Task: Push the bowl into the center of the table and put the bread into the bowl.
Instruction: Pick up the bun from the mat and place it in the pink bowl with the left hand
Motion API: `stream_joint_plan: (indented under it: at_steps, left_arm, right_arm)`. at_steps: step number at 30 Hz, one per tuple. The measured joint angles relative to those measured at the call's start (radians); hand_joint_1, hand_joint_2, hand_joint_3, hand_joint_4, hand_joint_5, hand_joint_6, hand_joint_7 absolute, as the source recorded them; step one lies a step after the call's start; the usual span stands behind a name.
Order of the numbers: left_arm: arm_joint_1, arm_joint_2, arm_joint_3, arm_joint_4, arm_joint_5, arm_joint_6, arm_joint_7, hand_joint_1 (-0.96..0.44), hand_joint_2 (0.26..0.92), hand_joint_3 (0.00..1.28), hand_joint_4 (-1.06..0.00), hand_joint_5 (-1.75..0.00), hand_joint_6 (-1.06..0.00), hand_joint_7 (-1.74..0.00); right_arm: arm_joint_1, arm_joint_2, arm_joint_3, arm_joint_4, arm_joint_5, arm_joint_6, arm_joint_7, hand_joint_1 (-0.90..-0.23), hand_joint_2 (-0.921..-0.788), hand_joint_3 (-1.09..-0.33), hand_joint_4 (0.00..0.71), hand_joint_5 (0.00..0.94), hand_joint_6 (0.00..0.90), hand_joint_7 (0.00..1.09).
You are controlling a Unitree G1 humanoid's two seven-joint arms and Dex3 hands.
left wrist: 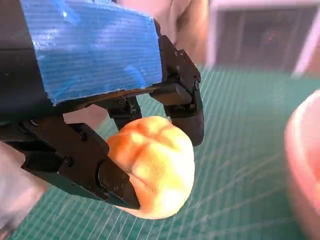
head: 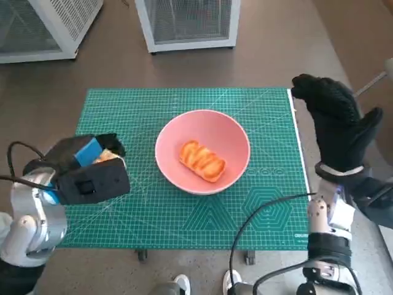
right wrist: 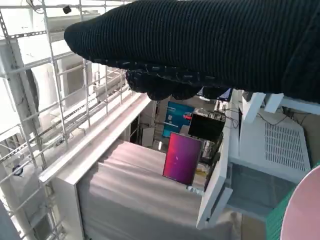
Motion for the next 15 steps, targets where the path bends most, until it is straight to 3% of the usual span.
stream_joint_plan:
  at_steps: [8, 15]
  left_arm:
    - [-0.025, -0.03, 0.011, -0.133, 0.029, -0.011, 0.029, 0.0, 0.901, 0.01, -0.82, -1.02, -0.7, -1.09]
    - [-0.069, -0.077, -0.046, -0.193, 0.108, -0.051, 0.051, 0.0, 0.896, 0.01, -0.85, -0.95, -0.71, -1.12]
  right_arm:
    - [-0.001, 0.0, 0.004, 0.001, 0.0, 0.005, 0.004, -0.684, -0.921, -0.78, 0.184, 0.002, 0.161, 0.14]
    - [-0.002, 0.0, 0.005, 0.007, 0.0, 0.006, 0.009, -0.684, -0.921, -0.784, 0.185, 0.002, 0.162, 0.14]
